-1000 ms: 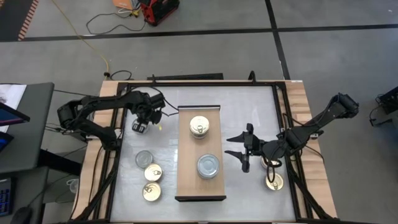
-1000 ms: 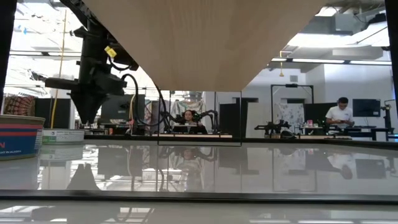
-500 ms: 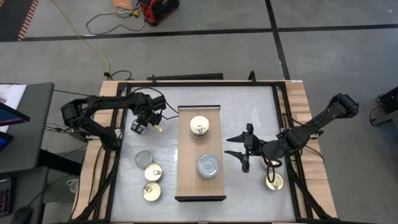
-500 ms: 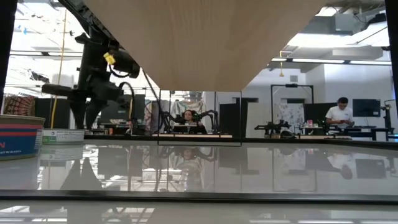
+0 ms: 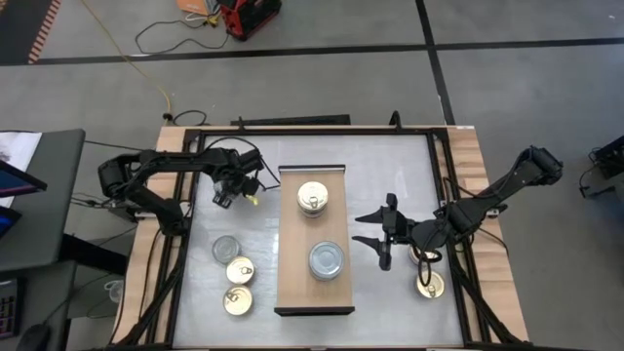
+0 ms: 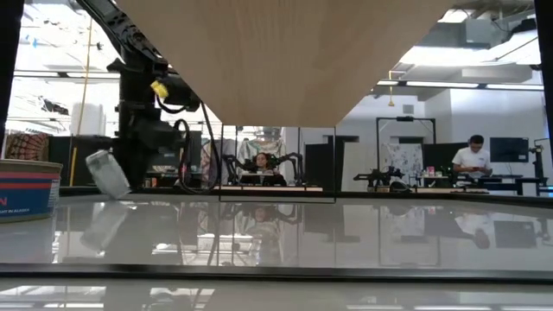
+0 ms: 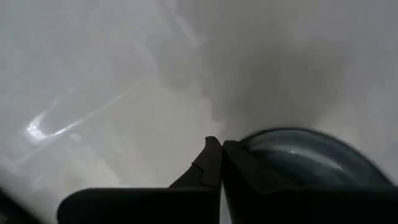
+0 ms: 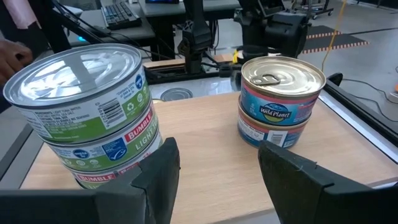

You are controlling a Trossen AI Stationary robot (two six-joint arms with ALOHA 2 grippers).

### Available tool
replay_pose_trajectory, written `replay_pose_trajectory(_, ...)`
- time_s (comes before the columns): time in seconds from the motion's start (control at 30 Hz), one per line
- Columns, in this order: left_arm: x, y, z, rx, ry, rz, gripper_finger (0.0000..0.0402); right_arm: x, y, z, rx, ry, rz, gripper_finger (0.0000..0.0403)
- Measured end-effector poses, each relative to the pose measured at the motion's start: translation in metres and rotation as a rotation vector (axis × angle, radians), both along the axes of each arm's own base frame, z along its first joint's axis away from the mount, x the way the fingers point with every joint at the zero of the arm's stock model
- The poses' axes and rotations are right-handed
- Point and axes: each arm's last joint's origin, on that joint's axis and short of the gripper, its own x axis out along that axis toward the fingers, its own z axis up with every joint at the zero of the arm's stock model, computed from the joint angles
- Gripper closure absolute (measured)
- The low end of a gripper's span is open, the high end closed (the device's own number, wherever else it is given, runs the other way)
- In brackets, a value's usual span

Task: Stack canned seafood by type on shelf
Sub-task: Stack the green tuna can on top of the stacked green tuna cans on the shelf

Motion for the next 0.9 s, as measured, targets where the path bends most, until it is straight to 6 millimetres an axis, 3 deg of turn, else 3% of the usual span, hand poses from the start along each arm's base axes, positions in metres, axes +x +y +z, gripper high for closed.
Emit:
replay_pose_trajectory(0.4,0.02,0.01,0.011,0.123,-0.194,0.054,0.0396,0.0,0.0,0.0,0.001,-0.002,0.0,0.0159)
replay_pose_trajectory(0.67,0.04,0.004,0.071,0.119,-0.421,0.242,0.04,0.0,0.0,0.0,-0.001,-0.002,-0.002,0.0159)
replay_pose_trajectory(0.9,0.026,0.003,0.115,0.056,-0.551,0.672,0.0398,0.0,0.0,0.0,0.007,-0.004,-0.004,0.0159)
